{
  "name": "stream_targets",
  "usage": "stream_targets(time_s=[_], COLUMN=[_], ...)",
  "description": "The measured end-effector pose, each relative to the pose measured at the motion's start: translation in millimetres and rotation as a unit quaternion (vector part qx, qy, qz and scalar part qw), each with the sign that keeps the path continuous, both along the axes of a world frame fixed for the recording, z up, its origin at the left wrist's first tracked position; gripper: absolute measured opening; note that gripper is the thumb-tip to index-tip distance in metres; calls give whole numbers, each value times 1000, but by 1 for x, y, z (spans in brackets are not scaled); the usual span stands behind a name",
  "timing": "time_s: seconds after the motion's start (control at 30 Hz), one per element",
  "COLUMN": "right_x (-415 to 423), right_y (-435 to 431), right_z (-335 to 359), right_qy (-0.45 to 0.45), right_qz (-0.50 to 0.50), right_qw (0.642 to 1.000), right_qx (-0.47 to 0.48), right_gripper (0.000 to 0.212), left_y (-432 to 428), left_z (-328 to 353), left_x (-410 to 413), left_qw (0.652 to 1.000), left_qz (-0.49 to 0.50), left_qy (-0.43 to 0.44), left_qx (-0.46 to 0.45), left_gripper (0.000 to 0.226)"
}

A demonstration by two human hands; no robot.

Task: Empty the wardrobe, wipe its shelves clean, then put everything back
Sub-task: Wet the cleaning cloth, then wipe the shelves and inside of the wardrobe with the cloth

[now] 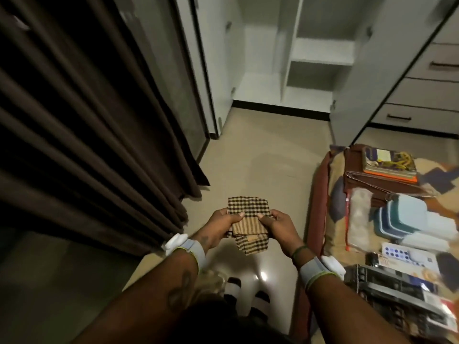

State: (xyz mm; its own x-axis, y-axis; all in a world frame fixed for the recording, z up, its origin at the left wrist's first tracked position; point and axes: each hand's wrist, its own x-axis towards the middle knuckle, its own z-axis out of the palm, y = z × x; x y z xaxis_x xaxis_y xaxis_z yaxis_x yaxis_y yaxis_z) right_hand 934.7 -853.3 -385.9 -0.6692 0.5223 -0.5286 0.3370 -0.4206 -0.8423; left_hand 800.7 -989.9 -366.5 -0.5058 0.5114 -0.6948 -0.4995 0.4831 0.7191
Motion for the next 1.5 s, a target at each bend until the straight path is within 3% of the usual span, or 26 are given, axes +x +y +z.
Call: stream_targets(time_s=[0.3, 0.87, 0.97, 1.13, 1.2, 1.37, 1.5], right_x=[5, -150, -164, -181, -190, -210, -225], right_y=[53, 176, 208, 280, 323, 405, 468], right_z=[-1, 10, 9, 9, 8, 20, 36], right_qy=[-7, 4, 3, 8, 19, 63, 140], right_qz=[-67, -125, -140, -152, -148, -141, -39], right_qw=[998, 992, 990, 988, 989, 986, 986], right_qx=[14, 28, 23, 30, 20, -62, -82], right_gripper=[19, 13, 19, 18, 17, 37, 62], left_y=[76, 210, 243, 318, 361, 443, 502], left_z=[-16, -12, -15, -13, -14, 4, 11], left_x=[-19, -196, -217, -236, -244, -258, -278], left_qw=[998, 990, 988, 991, 993, 997, 997], left_qz=[-67, -142, -156, -133, -107, -64, -59], left_qy=[-2, 12, 8, 16, 33, 46, 42], left_qx=[-6, 19, 11, 19, 23, -4, -15], left_gripper=[16, 16, 12, 46, 50, 44, 42])
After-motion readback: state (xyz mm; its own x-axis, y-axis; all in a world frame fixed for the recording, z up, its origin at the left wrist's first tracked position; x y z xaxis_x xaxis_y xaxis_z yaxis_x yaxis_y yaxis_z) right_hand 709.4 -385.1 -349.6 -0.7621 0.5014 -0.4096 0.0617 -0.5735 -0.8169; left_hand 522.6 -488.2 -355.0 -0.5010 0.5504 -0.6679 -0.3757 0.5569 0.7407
